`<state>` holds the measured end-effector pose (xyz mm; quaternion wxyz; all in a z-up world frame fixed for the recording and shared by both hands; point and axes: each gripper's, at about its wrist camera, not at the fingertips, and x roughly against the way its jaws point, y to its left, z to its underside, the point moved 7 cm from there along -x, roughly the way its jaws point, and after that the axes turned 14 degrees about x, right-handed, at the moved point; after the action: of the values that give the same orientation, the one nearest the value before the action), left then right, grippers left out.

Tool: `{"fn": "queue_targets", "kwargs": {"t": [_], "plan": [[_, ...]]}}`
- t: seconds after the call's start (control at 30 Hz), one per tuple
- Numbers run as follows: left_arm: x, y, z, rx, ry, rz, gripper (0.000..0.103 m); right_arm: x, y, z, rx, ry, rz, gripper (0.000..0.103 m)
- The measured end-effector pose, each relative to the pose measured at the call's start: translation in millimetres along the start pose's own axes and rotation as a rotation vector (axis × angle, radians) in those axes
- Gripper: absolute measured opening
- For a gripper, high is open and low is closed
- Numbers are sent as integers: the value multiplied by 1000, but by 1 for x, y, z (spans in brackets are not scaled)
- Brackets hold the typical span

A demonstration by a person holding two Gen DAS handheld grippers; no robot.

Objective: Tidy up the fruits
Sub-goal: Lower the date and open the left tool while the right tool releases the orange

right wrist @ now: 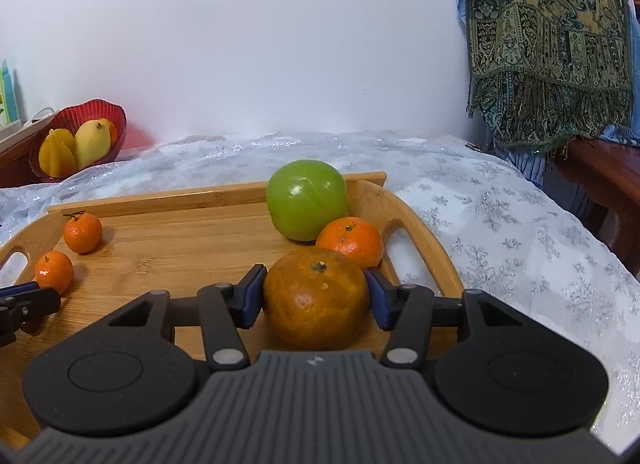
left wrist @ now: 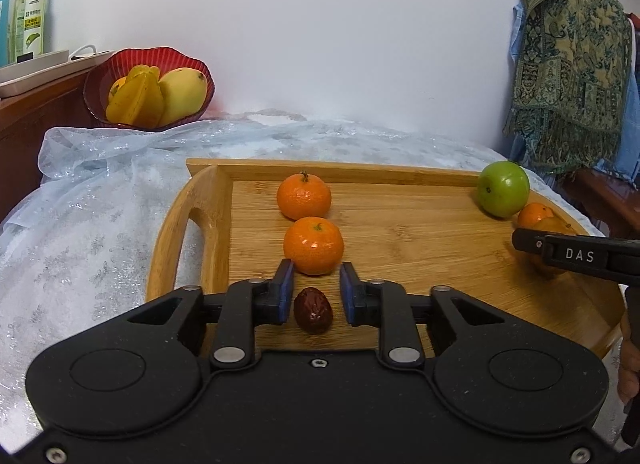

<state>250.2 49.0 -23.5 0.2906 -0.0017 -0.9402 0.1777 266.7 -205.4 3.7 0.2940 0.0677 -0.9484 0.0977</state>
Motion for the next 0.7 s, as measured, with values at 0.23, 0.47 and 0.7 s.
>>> {"fn": "queue_targets", "kwargs": {"t": [0.23, 0.47, 0.7], "plan": [[2, -4, 3, -23, -6, -9, 41, 5, 1, -1, -7, -18, -10, 69], [5, -10, 7, -39, 4, 17, 54, 7, 3, 0, -2, -23, -9, 72], [9, -12, 9, -42, 5, 30, 60, 12, 7, 1, 8, -38, -5, 76]]}}
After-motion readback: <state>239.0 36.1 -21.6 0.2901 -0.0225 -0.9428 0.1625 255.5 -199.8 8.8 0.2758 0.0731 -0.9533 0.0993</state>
